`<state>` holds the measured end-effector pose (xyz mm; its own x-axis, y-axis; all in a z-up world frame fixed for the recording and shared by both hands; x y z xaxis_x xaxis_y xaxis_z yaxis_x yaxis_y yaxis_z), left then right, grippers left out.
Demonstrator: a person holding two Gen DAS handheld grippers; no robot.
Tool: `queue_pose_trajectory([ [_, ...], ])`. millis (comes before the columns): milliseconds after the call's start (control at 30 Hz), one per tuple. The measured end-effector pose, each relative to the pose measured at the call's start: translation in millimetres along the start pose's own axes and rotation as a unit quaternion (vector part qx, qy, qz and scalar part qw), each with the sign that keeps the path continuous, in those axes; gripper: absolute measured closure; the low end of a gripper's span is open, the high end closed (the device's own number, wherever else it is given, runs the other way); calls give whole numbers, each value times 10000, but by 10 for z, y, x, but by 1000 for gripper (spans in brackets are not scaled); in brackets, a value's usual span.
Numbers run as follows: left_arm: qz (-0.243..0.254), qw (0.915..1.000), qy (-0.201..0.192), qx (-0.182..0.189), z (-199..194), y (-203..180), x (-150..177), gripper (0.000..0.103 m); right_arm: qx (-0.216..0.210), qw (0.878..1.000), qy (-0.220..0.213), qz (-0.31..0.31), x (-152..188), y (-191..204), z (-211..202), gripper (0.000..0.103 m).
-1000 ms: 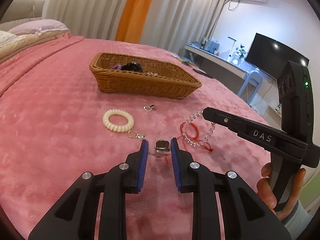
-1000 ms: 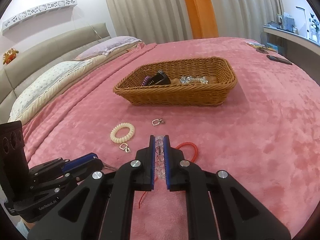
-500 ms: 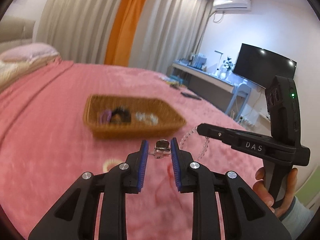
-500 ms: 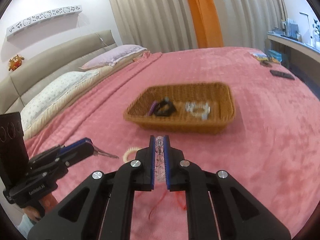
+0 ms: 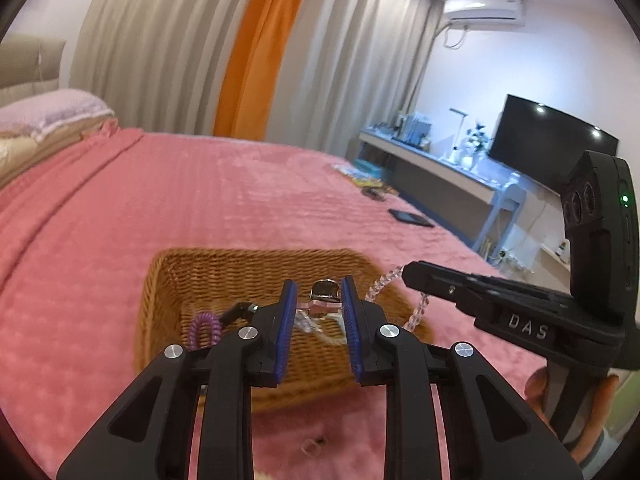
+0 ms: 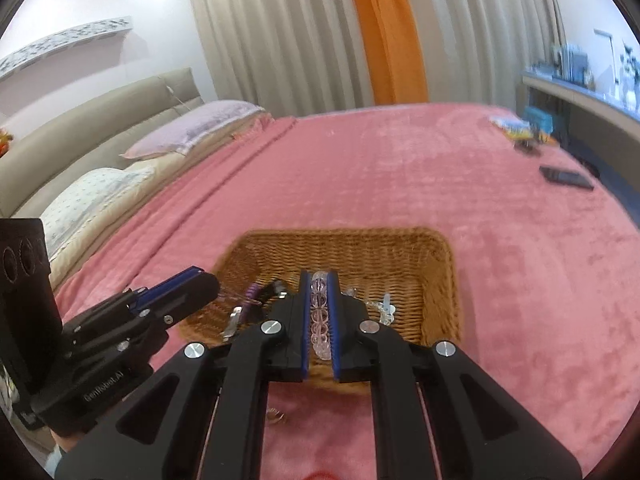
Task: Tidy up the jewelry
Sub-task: 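Carry the silver clip and clear bead bracelet into the basket and release both, then grasp the cream coil hair tie with the left tool while the right tool grasps the red coiled cord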
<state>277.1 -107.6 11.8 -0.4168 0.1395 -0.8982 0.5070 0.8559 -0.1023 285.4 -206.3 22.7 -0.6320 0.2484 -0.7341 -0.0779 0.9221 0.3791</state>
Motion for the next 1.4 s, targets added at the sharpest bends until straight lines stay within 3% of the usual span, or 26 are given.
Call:
queue_pose_trajectory([
  [233,-104,9997,212,20,344,169,223,82,83,9989,391,253,189,-257,564,97],
  [467,-198,9989,424,26,460,248,348,81,304,9981,402,368,240,-458,667,96],
  [567,-228,9991,358,29,425,264,329,67,337,9979,342,446,233,-513,636,93],
  [633,-229,9993,278,-11,372,280,306,62,327,9978,297,495,221,-543,605,79],
  [700,-296,9994,192,19,299,299,284,62,325,9977,215,546,201,-560,553,73],
  [900,-415,9990,-163,-61,-124,325,159,56,383,9985,-112,369,153,-419,231,73],
  [1100,-226,9980,-466,-350,-842,235,111,50,415,9979,-488,-88,253,-103,-382,73],
  [1267,-147,9970,-478,-587,-1312,190,296,50,501,9972,-475,-287,554,0,-700,73],
  [1400,-267,9973,-335,-594,-1472,189,561,50,575,9976,-264,-283,853,-33,-733,73],
])
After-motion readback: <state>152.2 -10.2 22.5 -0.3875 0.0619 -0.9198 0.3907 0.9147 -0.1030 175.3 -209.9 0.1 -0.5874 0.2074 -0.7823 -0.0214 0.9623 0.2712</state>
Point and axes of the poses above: each gripper's, at about its wrist camera, not at the fingertips, and z roughly the way its jaws point, y to its left, x to its underside, the point moved 8 cm from there along z, roughly the way its jaws point, and after that the axes turned 10 degrees about z, right-handed, at the moved point
